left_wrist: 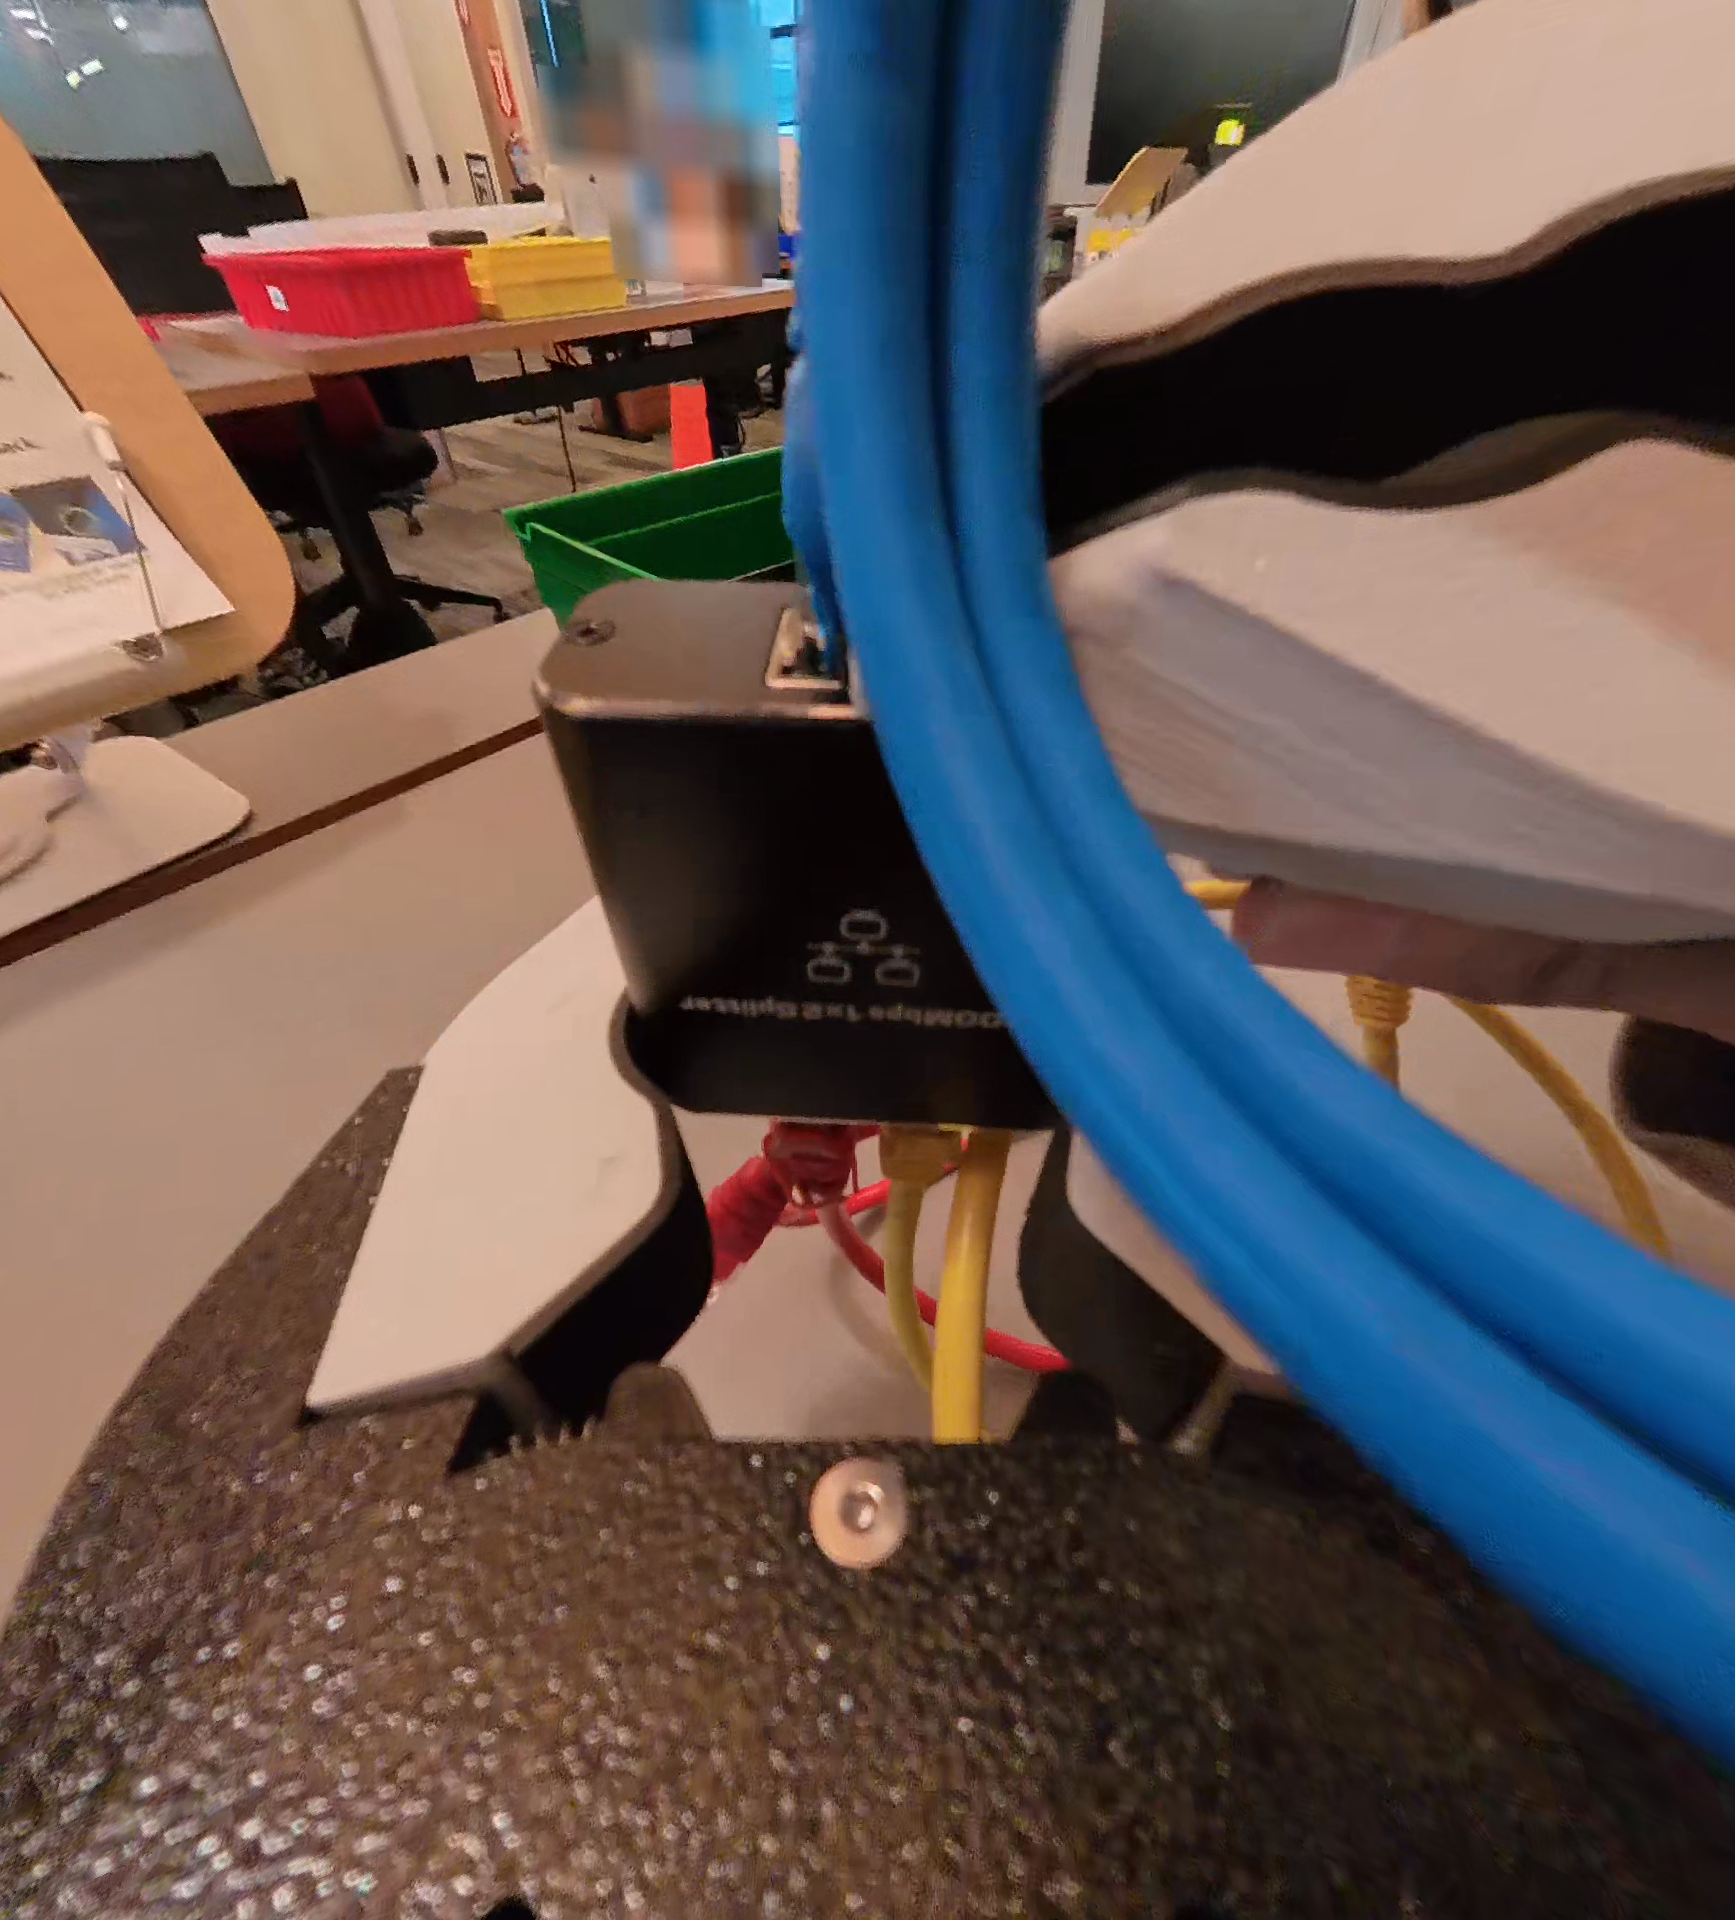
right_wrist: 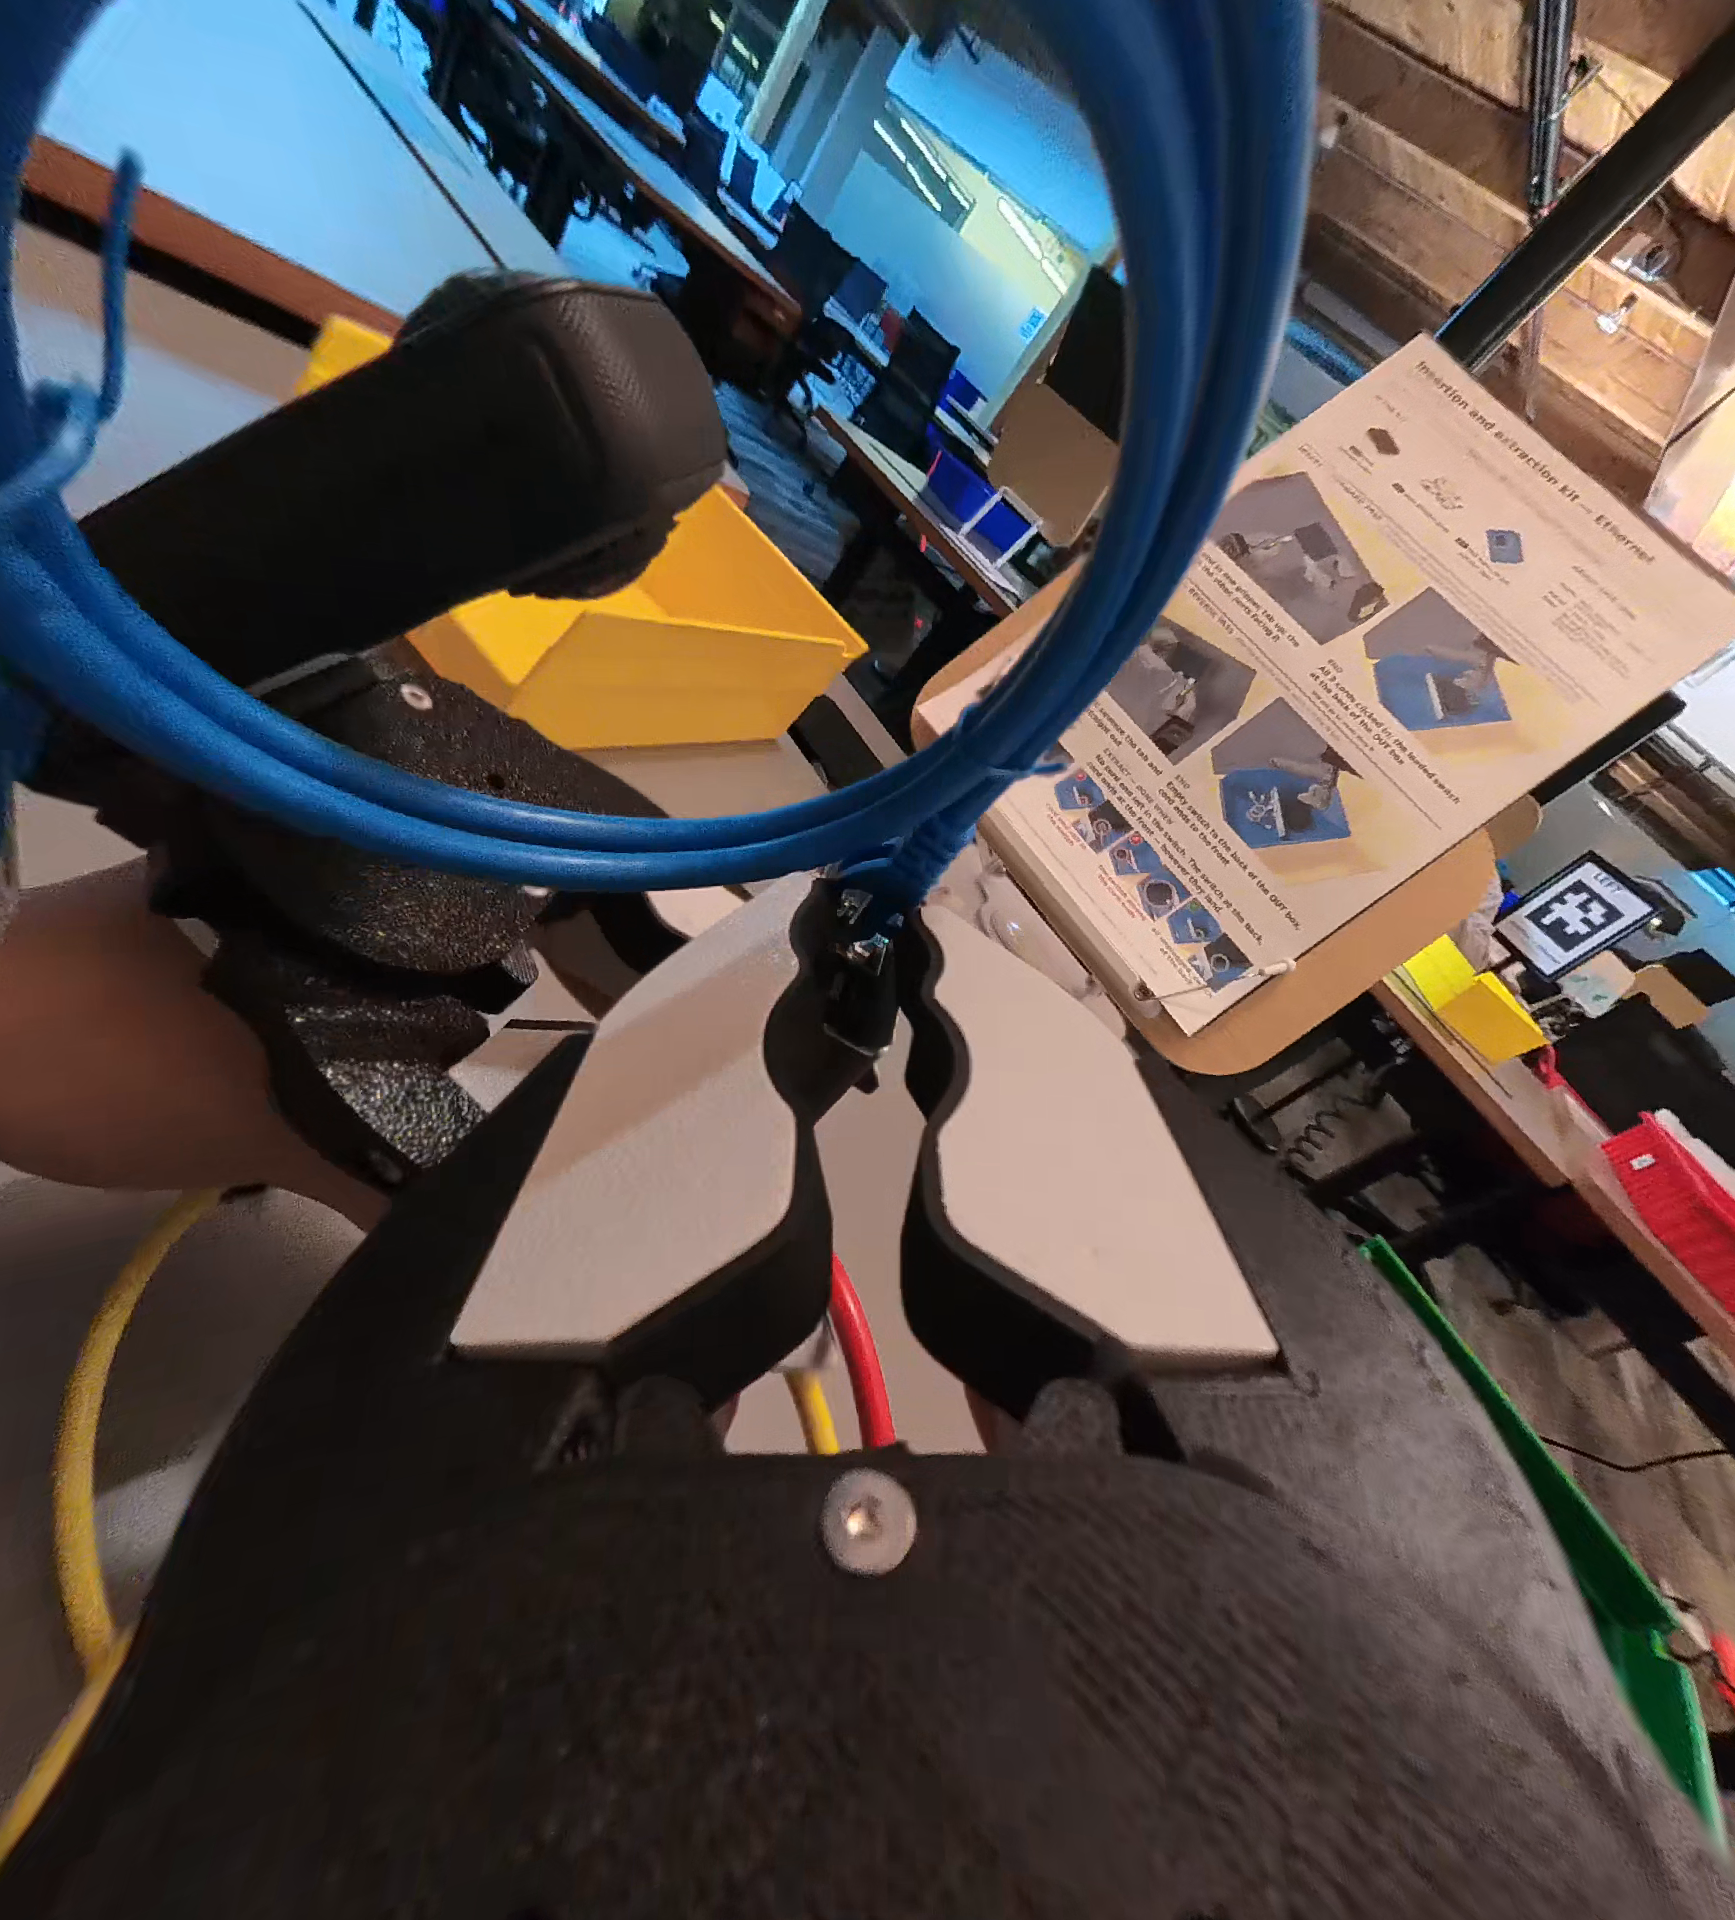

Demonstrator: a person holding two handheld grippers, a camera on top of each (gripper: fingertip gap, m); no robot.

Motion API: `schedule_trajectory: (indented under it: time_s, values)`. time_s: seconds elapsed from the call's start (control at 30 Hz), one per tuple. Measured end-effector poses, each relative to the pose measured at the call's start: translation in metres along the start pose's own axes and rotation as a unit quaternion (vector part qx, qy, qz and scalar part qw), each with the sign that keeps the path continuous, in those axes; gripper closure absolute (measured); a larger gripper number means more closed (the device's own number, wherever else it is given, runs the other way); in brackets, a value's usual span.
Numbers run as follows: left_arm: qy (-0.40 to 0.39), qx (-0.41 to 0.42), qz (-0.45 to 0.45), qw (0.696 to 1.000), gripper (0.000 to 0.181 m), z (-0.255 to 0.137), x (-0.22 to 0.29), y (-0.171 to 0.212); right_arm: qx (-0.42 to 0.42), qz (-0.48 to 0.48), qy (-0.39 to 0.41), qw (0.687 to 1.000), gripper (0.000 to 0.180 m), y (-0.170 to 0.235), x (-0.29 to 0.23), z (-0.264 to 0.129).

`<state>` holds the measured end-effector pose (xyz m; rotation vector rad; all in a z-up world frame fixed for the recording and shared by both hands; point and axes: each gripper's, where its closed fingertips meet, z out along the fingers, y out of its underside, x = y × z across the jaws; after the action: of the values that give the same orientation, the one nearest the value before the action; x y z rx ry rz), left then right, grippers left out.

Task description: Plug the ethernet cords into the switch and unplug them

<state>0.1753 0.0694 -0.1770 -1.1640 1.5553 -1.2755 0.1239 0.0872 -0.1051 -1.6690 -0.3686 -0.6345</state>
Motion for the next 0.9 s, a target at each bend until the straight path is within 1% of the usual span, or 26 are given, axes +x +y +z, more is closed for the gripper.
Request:
schedule_trajectory:
  time_s: [0.03, 0.13, 0.2, 0.27, 0.33, 0.5, 0.53, 0.77, 0.8, 0.9]
  values:
    - [-0.004, 0.0, 0.004, 1.0, 0.108, 0.001, -0.001, 0.001, -0.005, -0.013, 0.002, 1.0, 0.166, 0.001, -0.001, 0.0]
    - [-0.017, -0.003, 0.022, 1.0, 0.108, 0.001, -0.005, 0.001, -0.018, -0.05, 0.01, 0.999, 0.167, -0.001, -0.004, 0.0]
    - [-0.028, 0.001, 0.034, 0.999, 0.108, 0.0, -0.007, -0.001, -0.013, -0.036, 0.002, 0.999, 0.167, -0.003, -0.005, -0.001]
    - [-0.033, 0.0, 0.042, 0.999, 0.109, 0.0, -0.007, -0.002, -0.02, -0.045, 0.001, 0.999, 0.166, -0.003, -0.004, -0.003]
    - [-0.022, -0.006, 0.033, 0.999, 0.108, 0.002, -0.005, -0.001, -0.027, -0.077, 0.008, 0.997, 0.166, -0.003, -0.005, -0.003]
    - [-0.01, -0.017, 0.027, 0.999, 0.108, 0.002, -0.002, 0.002, -0.04, -0.115, 0.011, 0.993, 0.165, -0.002, -0.007, -0.003]
    - [-0.008, -0.02, 0.028, 0.999, 0.105, 0.001, -0.001, 0.002, -0.038, -0.125, 0.011, 0.991, 0.165, -0.003, -0.007, -0.004]
    - [-0.002, -0.049, 0.041, 0.998, 0.108, 0.001, 0.0, 0.006, -0.037, -0.149, 0.004, 0.988, 0.165, 0.0, -0.003, -0.006]
    - [-0.008, -0.05, 0.044, 0.998, 0.108, 0.0, -0.002, 0.007, -0.036, -0.149, -0.001, 0.988, 0.166, 0.001, -0.004, -0.006]
    - [-0.049, -0.039, 0.076, 0.995, 0.108, -0.004, -0.012, 0.004, -0.006, -0.054, -0.031, 0.998, 0.166, 0.001, -0.001, -0.005]
